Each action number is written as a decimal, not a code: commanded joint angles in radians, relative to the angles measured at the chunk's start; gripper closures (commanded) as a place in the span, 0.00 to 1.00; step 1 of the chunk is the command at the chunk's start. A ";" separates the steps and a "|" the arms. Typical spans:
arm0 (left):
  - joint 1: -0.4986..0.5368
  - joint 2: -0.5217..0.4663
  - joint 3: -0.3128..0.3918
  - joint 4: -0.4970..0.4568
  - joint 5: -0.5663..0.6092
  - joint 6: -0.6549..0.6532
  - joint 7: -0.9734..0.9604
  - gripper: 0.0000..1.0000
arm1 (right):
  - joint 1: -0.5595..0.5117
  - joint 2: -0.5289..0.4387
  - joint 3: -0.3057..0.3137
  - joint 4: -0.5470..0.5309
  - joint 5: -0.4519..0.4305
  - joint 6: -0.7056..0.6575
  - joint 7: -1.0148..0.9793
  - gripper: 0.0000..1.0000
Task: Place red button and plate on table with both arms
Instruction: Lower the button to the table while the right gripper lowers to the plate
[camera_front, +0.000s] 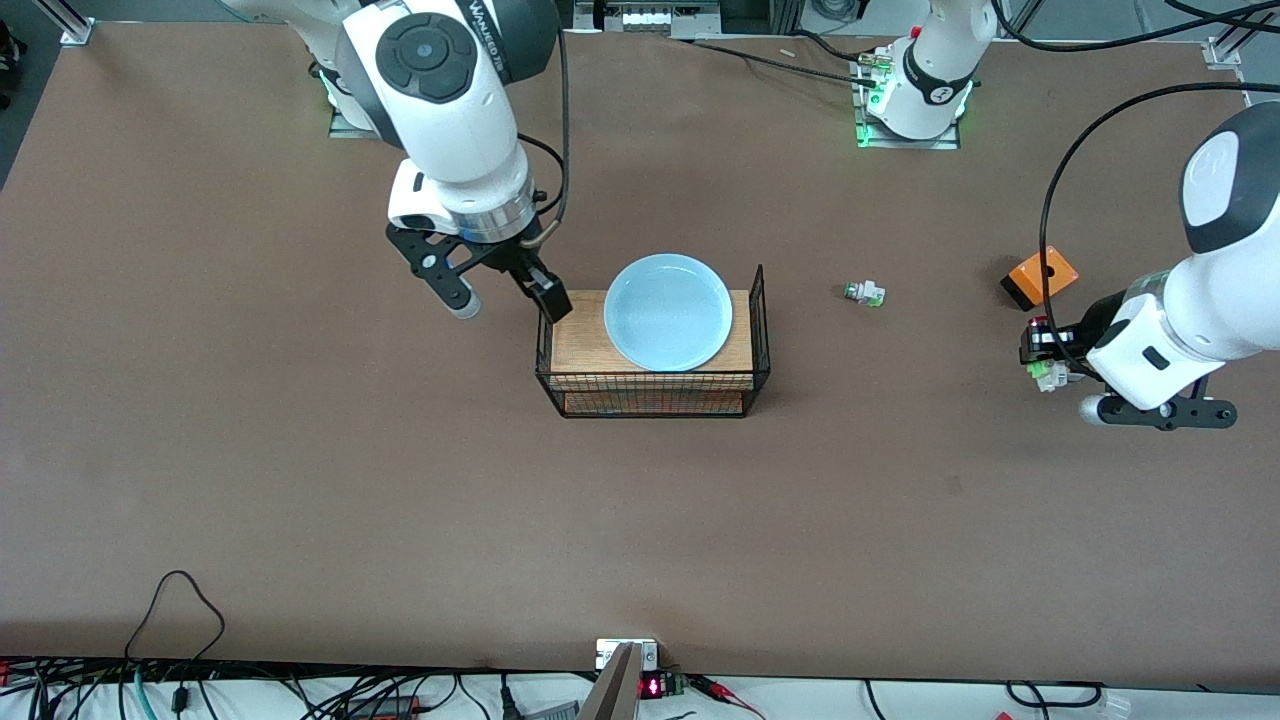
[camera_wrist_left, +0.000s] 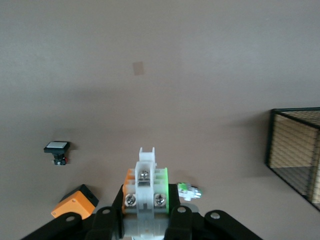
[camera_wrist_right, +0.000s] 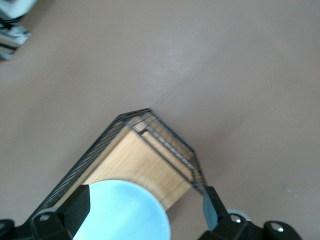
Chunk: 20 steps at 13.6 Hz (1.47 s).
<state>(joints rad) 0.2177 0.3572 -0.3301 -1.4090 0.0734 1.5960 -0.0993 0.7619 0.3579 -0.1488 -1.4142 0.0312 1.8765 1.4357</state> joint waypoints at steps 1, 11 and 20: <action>-0.053 -0.106 0.124 -0.201 -0.029 0.105 0.082 1.00 | 0.059 0.035 -0.009 0.012 -0.011 0.033 0.025 0.00; -0.026 -0.020 0.160 -0.654 -0.026 0.573 0.095 1.00 | 0.116 0.176 -0.009 0.012 -0.028 0.035 0.028 0.03; -0.026 0.081 0.171 -0.702 -0.018 0.640 0.096 0.85 | 0.126 0.239 -0.009 0.012 -0.031 0.079 0.015 0.29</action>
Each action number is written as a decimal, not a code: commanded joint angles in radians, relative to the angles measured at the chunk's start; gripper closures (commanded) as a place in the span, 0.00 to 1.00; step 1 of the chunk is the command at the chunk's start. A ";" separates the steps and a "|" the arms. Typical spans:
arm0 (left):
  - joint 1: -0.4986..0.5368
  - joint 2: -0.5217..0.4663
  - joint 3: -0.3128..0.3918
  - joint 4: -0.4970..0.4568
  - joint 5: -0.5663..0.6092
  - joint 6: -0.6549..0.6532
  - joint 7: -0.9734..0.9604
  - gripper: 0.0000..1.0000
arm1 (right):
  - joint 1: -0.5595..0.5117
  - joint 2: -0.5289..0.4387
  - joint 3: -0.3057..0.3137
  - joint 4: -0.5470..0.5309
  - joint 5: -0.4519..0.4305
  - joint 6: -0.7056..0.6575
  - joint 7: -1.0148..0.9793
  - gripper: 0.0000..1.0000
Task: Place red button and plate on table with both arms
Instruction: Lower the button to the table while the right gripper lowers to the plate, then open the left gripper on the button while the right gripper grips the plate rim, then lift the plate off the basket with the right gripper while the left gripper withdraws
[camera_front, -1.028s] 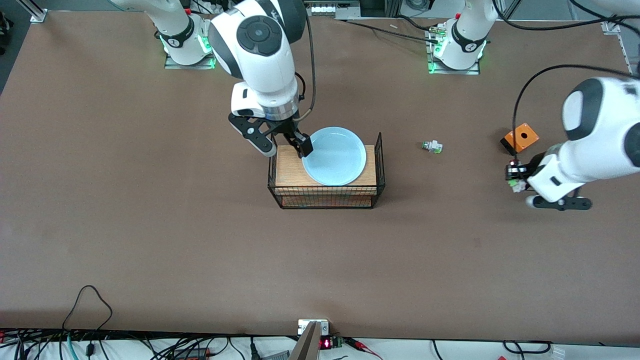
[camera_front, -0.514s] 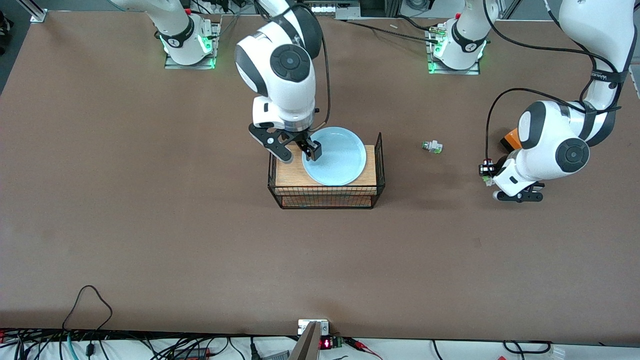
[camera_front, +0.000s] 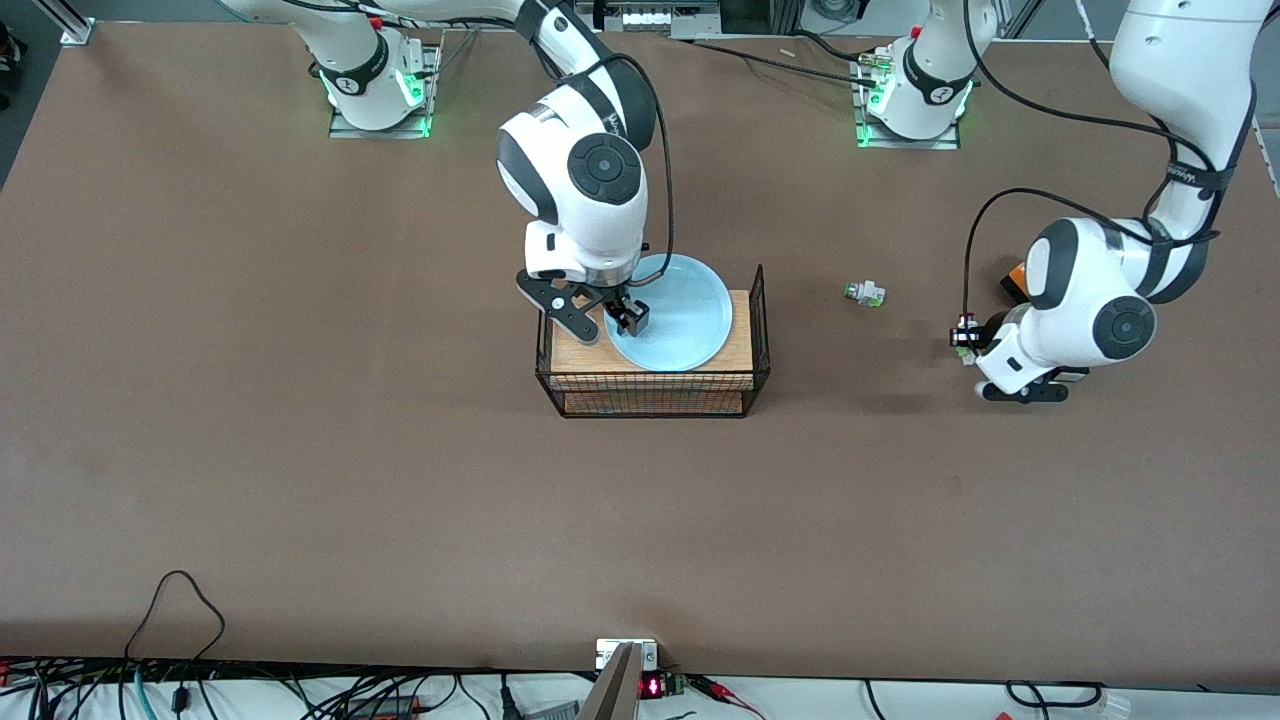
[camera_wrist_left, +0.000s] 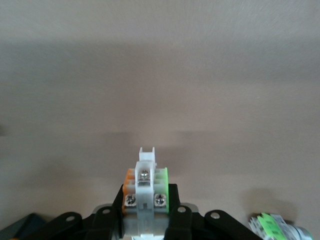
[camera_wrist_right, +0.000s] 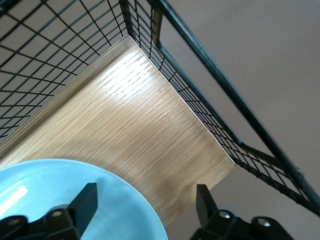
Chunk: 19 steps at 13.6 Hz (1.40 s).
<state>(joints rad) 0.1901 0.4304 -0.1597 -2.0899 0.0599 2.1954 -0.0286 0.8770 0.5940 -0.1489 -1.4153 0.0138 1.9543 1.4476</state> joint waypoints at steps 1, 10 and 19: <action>0.002 0.016 0.000 -0.021 -0.005 0.046 0.026 0.82 | 0.011 0.003 -0.009 0.013 -0.008 0.008 0.004 0.39; 0.000 -0.047 0.000 -0.006 -0.008 -0.008 0.042 0.00 | 0.033 0.001 -0.008 0.013 0.011 0.005 0.000 0.99; -0.040 -0.188 -0.007 0.571 -0.014 -0.616 0.038 0.00 | 0.039 -0.054 -0.006 0.013 0.060 -0.112 0.002 1.00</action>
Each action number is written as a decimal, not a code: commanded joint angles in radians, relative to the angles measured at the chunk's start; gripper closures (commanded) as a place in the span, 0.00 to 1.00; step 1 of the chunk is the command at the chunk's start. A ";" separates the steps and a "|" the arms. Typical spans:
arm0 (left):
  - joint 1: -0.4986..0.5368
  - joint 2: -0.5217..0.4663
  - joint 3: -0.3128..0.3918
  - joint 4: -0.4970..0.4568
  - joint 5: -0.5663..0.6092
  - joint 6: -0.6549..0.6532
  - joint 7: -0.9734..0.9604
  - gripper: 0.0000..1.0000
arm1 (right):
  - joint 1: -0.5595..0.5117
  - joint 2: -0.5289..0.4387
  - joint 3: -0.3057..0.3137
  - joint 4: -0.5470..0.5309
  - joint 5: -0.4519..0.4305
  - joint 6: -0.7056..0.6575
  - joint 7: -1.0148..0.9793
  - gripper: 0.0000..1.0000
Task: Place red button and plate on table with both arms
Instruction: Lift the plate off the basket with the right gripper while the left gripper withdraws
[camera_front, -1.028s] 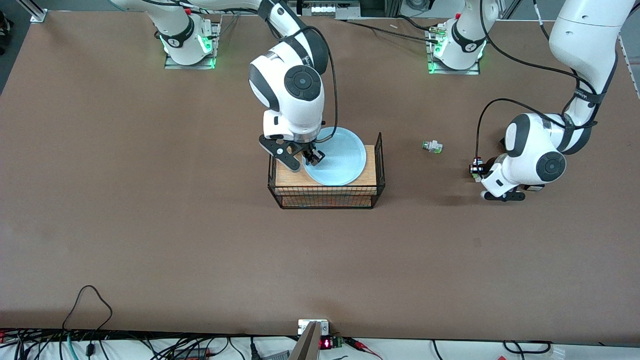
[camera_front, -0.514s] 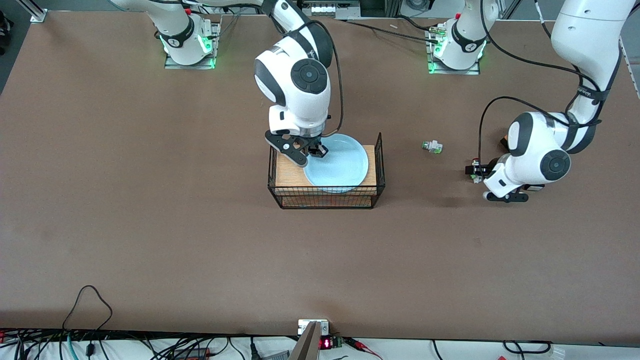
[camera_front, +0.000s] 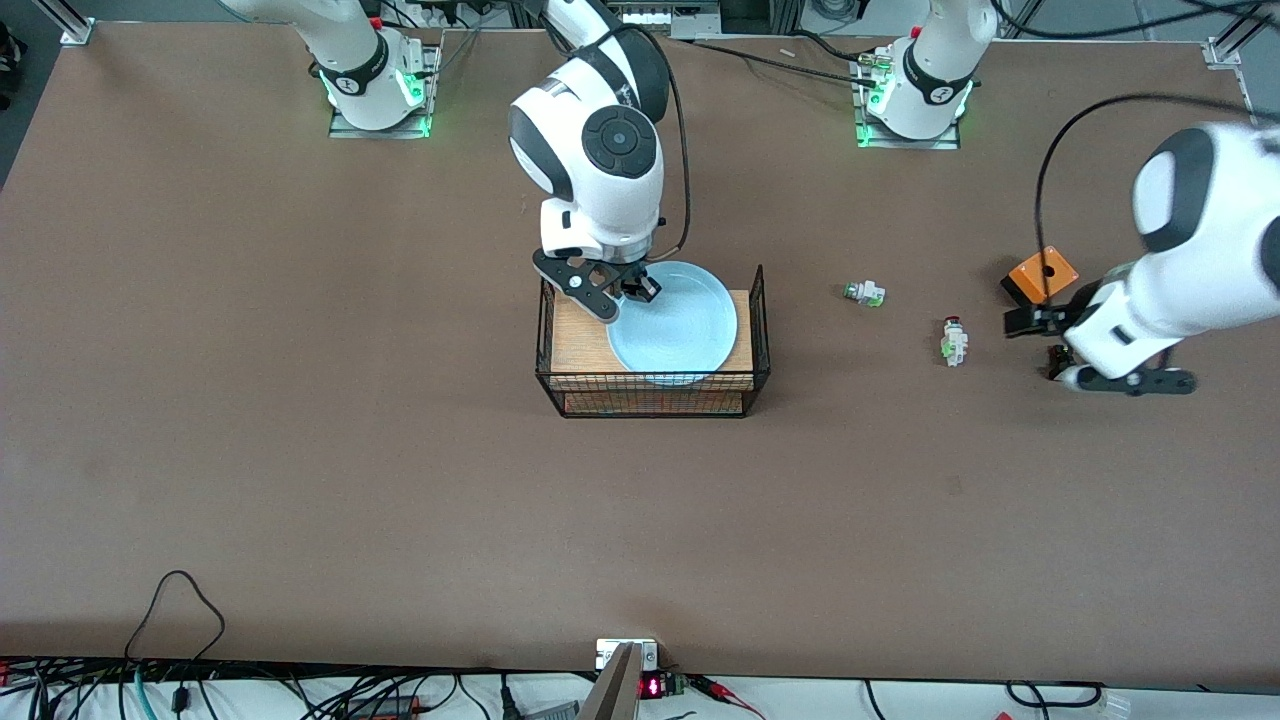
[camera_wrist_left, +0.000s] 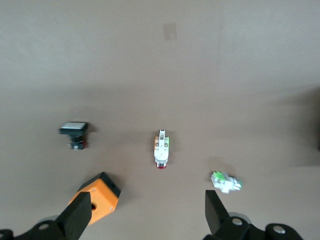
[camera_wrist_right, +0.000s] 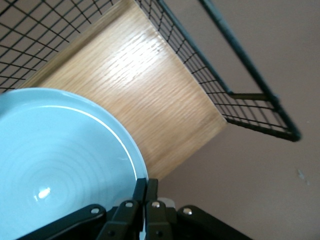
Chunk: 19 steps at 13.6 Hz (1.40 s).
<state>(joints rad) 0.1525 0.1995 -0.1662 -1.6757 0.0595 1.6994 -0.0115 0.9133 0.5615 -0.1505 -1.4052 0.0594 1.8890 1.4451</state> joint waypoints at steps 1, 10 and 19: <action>-0.007 0.044 -0.006 0.210 -0.013 -0.174 0.019 0.00 | 0.004 -0.032 -0.004 0.005 0.014 -0.057 0.004 1.00; -0.014 -0.003 0.000 0.258 -0.050 -0.264 -0.045 0.00 | -0.001 -0.146 -0.011 0.003 0.072 -0.159 0.004 1.00; -0.182 -0.043 0.188 0.249 -0.113 -0.238 -0.048 0.00 | 0.036 -0.233 -0.004 0.003 0.074 -0.370 0.063 1.00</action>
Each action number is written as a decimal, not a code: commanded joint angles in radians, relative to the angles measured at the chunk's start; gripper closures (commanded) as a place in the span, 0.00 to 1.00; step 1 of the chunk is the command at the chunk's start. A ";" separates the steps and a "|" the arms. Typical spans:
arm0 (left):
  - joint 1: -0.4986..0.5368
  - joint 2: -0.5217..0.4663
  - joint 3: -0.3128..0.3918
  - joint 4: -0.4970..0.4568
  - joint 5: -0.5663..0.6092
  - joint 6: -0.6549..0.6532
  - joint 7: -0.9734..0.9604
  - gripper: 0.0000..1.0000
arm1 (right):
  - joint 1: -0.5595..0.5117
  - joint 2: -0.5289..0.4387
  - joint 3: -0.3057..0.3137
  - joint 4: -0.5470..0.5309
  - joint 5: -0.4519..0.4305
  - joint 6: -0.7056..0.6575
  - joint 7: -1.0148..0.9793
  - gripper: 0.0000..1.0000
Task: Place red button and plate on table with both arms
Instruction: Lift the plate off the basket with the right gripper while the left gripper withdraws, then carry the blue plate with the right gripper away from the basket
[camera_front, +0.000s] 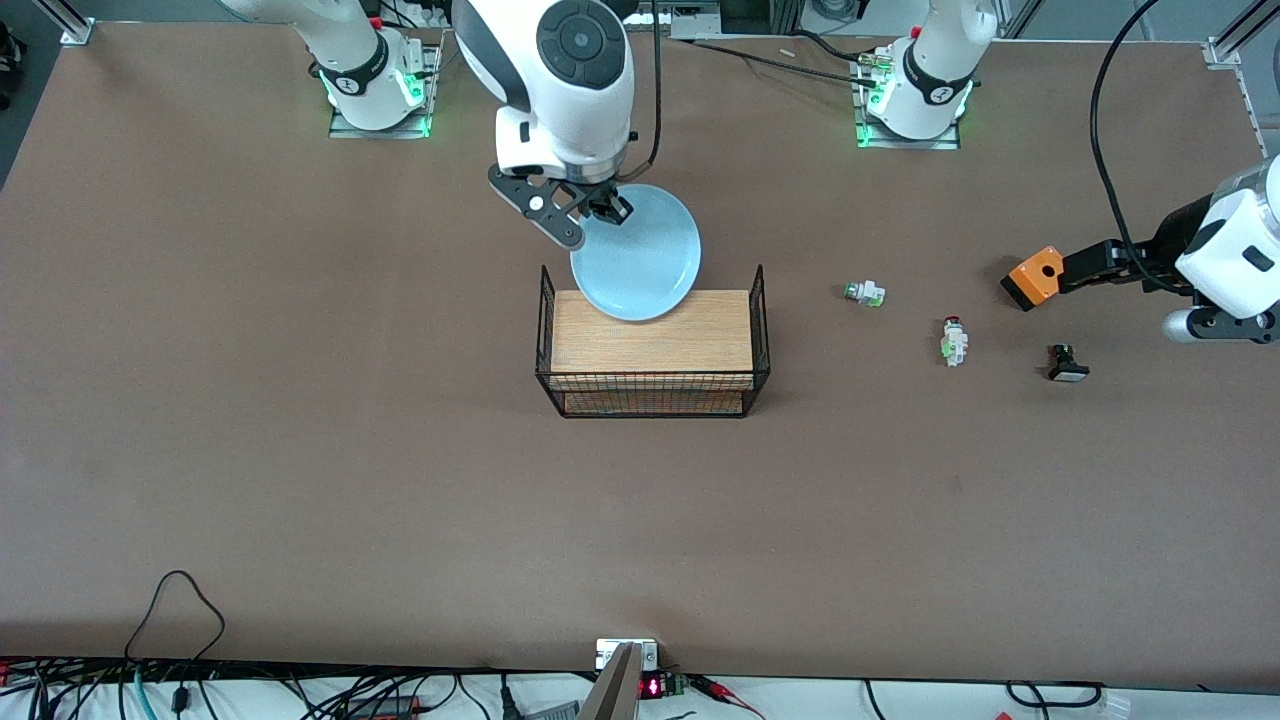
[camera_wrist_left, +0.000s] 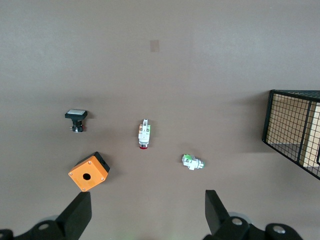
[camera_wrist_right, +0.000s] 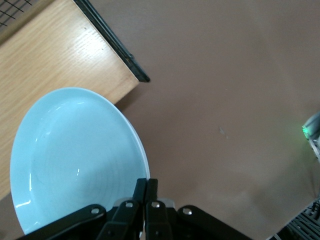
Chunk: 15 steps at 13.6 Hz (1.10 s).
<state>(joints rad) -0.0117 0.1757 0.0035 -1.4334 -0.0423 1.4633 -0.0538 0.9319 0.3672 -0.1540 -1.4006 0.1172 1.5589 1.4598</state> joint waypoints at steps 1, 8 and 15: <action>-0.017 -0.025 0.018 0.005 -0.011 0.000 -0.006 0.00 | 0.028 -0.050 -0.002 -0.002 0.016 -0.048 0.065 1.00; 0.010 -0.038 0.018 -0.002 -0.008 0.031 0.043 0.00 | 0.054 -0.169 -0.004 -0.002 -0.008 -0.270 0.033 1.00; 0.009 -0.041 -0.010 -0.010 0.007 0.114 0.045 0.00 | -0.028 -0.212 -0.100 -0.003 -0.119 -0.367 -0.433 1.00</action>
<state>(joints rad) -0.0014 0.1511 0.0087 -1.4313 -0.0426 1.5716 -0.0140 0.9379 0.1615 -0.2170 -1.4006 0.0100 1.2113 1.1634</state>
